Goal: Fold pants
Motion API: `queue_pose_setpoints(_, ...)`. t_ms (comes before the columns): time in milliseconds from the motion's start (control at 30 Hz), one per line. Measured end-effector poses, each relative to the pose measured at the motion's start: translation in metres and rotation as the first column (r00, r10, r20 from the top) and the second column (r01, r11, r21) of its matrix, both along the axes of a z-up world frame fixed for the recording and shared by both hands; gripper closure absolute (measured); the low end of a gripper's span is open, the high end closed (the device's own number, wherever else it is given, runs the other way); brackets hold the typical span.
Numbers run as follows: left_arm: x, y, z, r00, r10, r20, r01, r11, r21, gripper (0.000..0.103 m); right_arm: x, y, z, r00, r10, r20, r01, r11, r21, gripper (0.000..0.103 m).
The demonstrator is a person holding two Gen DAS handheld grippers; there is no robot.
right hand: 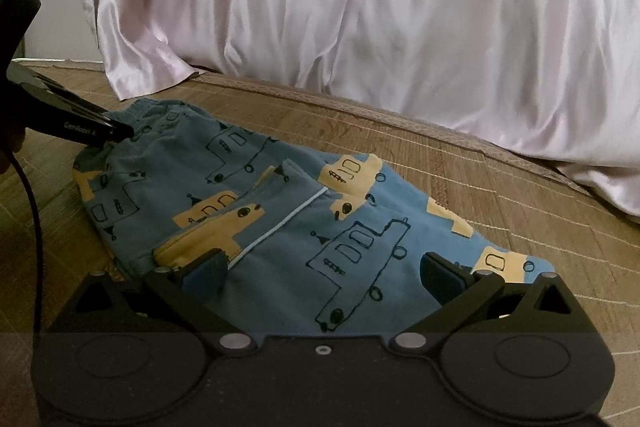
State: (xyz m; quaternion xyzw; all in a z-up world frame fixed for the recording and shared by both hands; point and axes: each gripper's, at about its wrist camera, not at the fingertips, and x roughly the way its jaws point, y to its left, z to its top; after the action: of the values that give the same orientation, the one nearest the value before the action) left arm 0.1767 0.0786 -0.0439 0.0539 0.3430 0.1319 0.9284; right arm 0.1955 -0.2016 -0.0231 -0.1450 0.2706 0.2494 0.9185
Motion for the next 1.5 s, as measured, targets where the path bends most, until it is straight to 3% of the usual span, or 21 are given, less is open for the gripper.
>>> queue_pose_setpoints(33, 0.001, 0.001, 0.0, 1.0, 0.014, -0.004, -0.014, 1.0, 0.012, 0.038, 0.0, 0.0, 0.0, 1.0, 0.0, -0.001, 0.0, 1.0, 0.002, 0.001)
queue_pose_setpoints(133, 0.003, 0.004, 0.0, 1.0, 0.008, -0.014, -0.008, 1.0, -0.013, 0.038, 0.0, -0.001, -0.001, 1.0, -0.003, -0.003, 0.003, 1.0, 0.008, 0.001)
queue_pose_setpoints(367, 0.008, 0.024, -0.002, 0.998, 0.053, -0.038, -0.06, 0.973, -0.222, 0.043, 0.0, -0.001, -0.001, 1.0, -0.005, -0.006, 0.005, 1.0, 0.014, 0.001)
queue_pose_setpoints(433, 0.008, 0.021, -0.002, 0.999, 0.038, -0.038, -0.045, 0.974, -0.22, 0.056, 0.001, -0.002, -0.001, 1.0, -0.006, -0.007, 0.007, 1.0, 0.017, 0.001)
queue_pose_setpoints(633, 0.011, 0.021, 0.004, 0.994, 0.09, -0.055, -0.102, 0.954, -0.281, 0.074, 0.001, -0.003, -0.001, 1.0, -0.007, -0.01, 0.008, 1.0, 0.02, 0.001)
queue_pose_setpoints(733, 0.009, 0.018, 0.01, 0.991, 0.125, -0.039, -0.131, 0.956, -0.262, 0.085, 0.001, -0.002, -0.002, 1.0, -0.009, -0.012, 0.009, 1.0, 0.021, 0.001)
queue_pose_setpoints(867, 0.007, 0.008, 0.018, 0.993, 0.119, -0.021, -0.121, 0.969, -0.216, 0.088, 0.001, -0.003, -0.001, 1.0, -0.008, -0.014, 0.008, 1.0, 0.021, 0.001)
queue_pose_setpoints(1000, 0.005, -0.009, 0.03, 0.998, 0.062, 0.018, -0.059, 0.991, -0.119, 0.088, 0.0, -0.003, 0.001, 1.0, -0.005, 0.004, 0.005, 1.0, 0.002, 0.001)
queue_pose_setpoints(1200, 0.003, -0.036, 0.061, 0.998, -0.039, 0.047, 0.043, 0.995, -0.093, 0.088, -0.001, -0.021, 0.016, 0.999, 0.001, 0.038, -0.002, 1.0, 0.031, 0.001)
queue_pose_setpoints(1300, 0.0, -0.058, 0.081, 0.991, -0.11, 0.077, 0.115, 0.991, -0.065, 0.088, -0.009, -0.044, 0.028, 0.998, 0.037, 0.058, -0.038, 0.999, 0.015, 0.001)
queue_pose_setpoints(1400, 0.0, -0.082, 0.104, 0.98, -0.179, 0.091, 0.187, 0.979, -0.086, 0.088, -0.023, -0.075, 0.037, 0.997, 0.037, 0.075, -0.034, 0.998, -0.044, 0.001)
queue_pose_setpoints(1500, -0.005, -0.12, 0.123, 0.946, -0.299, 0.127, 0.304, 0.952, -0.018, 0.088, -0.035, -0.108, 0.039, 0.997, -0.041, 0.071, 0.044, 0.998, -0.039, 0.001)
